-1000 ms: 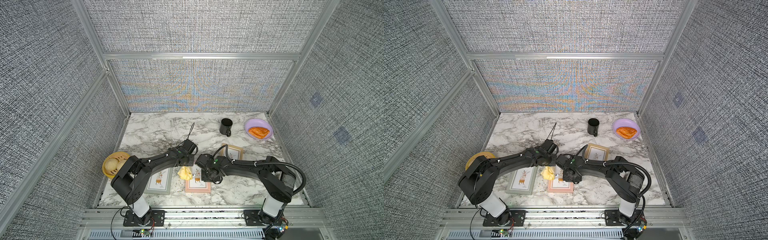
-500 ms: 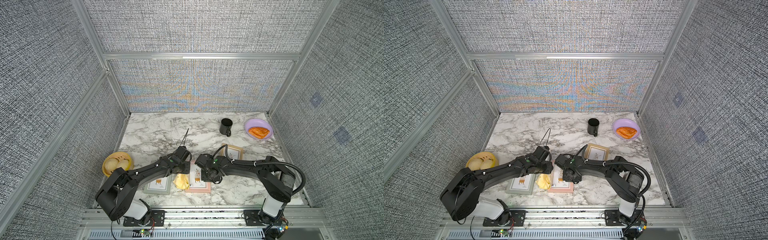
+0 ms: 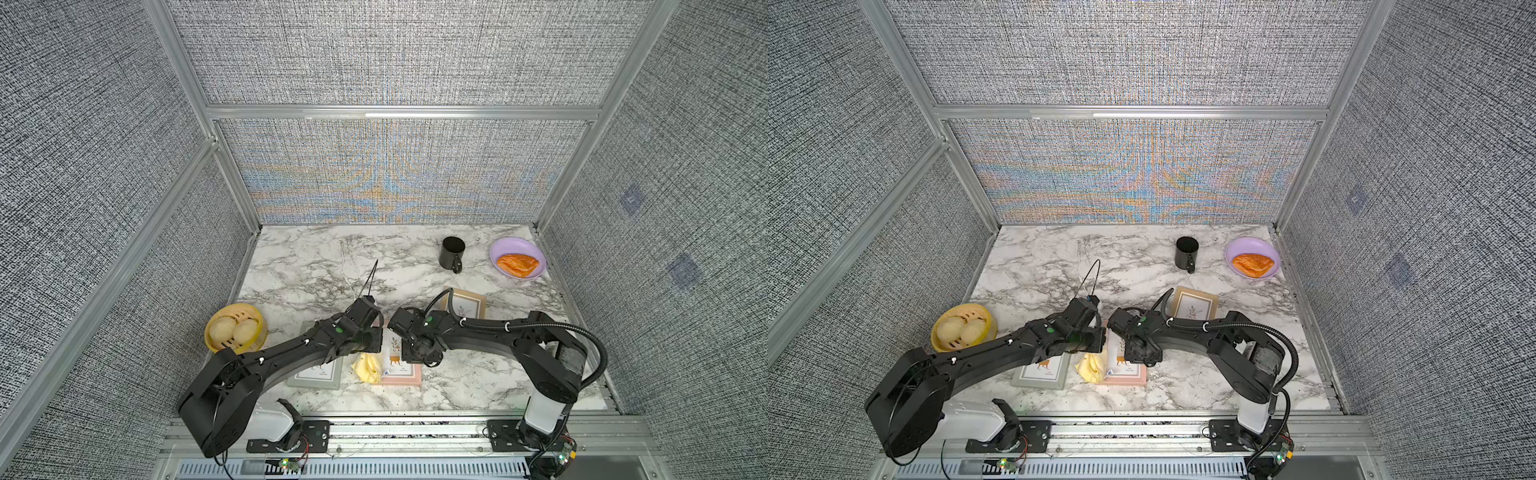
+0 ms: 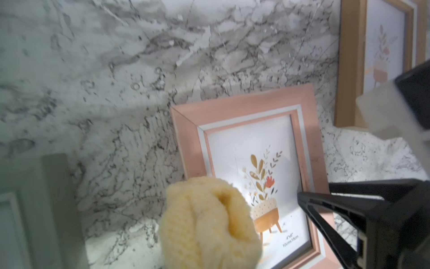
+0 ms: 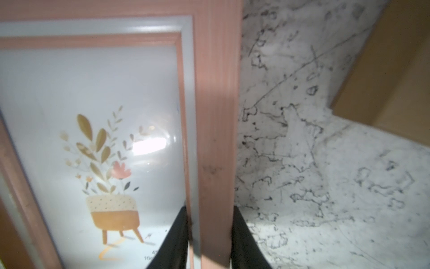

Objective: Wipe the picture frame with a cloth
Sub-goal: Wipe the dirt from the picture frame.

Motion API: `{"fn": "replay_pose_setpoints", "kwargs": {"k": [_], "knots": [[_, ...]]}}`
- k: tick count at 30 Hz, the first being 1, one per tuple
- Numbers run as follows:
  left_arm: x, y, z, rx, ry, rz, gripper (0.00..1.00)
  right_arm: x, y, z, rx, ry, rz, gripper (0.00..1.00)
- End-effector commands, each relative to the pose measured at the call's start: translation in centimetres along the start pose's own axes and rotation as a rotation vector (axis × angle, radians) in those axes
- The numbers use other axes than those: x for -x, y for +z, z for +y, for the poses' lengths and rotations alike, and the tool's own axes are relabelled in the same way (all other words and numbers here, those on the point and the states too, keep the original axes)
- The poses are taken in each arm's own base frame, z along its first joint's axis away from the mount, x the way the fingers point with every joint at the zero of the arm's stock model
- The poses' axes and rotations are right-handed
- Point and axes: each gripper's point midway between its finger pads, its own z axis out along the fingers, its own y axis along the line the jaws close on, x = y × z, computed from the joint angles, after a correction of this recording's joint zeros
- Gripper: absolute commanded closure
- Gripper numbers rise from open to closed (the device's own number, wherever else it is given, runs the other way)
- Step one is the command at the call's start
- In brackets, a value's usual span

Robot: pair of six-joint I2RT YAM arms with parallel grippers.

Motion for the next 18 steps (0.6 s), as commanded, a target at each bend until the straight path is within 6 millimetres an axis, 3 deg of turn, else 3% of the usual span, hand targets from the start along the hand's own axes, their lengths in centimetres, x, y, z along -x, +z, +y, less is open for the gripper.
{"fn": "replay_pose_setpoints", "kwargs": {"k": [1, 8, 18], "knots": [[-0.5, 0.3, -0.3, -0.002, -0.013, -0.012, 0.99, -1.7, 0.8, -2.9, -0.119, -0.002, 0.058, 0.71], [-1.3, 1.0, 1.8, 0.079, -0.022, -0.045, 0.99, -1.7, 0.9, -2.9, -0.12, -0.001, 0.056, 0.71], [5.0, 2.3, 1.5, 0.106, -0.017, -0.158, 1.0, -2.0, 1.0, -3.0, -0.12, -0.002, 0.058, 0.71]]}}
